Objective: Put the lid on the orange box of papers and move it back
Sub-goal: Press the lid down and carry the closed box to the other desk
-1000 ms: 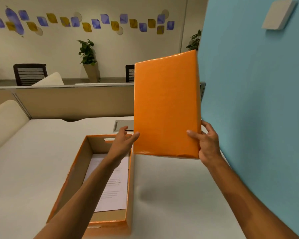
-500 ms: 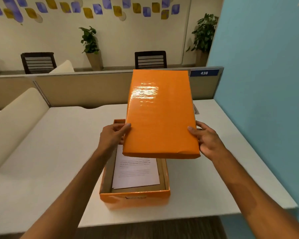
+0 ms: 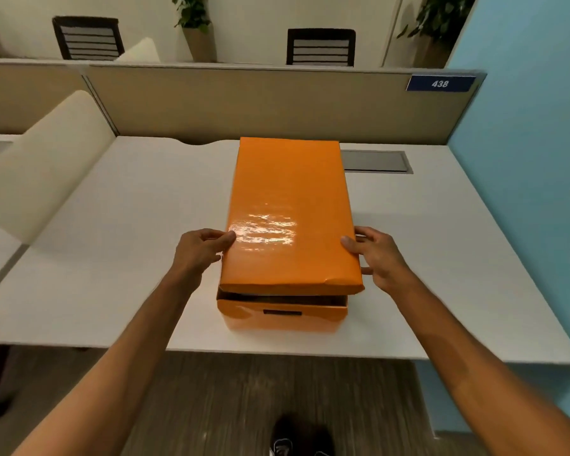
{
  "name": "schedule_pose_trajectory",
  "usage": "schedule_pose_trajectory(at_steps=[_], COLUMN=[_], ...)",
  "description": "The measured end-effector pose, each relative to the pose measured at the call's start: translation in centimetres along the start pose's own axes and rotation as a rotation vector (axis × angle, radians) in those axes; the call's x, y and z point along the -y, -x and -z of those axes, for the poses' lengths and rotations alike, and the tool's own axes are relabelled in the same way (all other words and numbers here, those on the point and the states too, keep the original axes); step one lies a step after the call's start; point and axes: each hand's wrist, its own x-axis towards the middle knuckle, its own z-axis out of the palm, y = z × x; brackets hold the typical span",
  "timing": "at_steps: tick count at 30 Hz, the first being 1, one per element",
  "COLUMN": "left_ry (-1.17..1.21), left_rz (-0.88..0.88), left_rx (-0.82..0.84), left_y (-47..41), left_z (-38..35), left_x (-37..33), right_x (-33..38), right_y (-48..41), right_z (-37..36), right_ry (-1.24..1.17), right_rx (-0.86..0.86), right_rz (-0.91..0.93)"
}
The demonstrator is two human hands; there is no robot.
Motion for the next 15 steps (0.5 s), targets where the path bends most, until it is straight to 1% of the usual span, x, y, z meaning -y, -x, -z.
schedule_pose_trajectory(at_steps=[7, 15], left_ry=[-0.056, -0.115], left_rz=[0.032, 0.025], left_rx=[0.044, 0.044], left_y=[-0.3, -0.1], left_z=[-0.1, -0.1], left_x=[1.6, 2.0], right_x=[-1.8, -2.3], right_y=[0.7, 0.8], right_z=[-0.4, -0.7], right_ry=[-0.02, 0.014], right_rx=[0.025, 0.02], right_rz=[-0.057, -0.026])
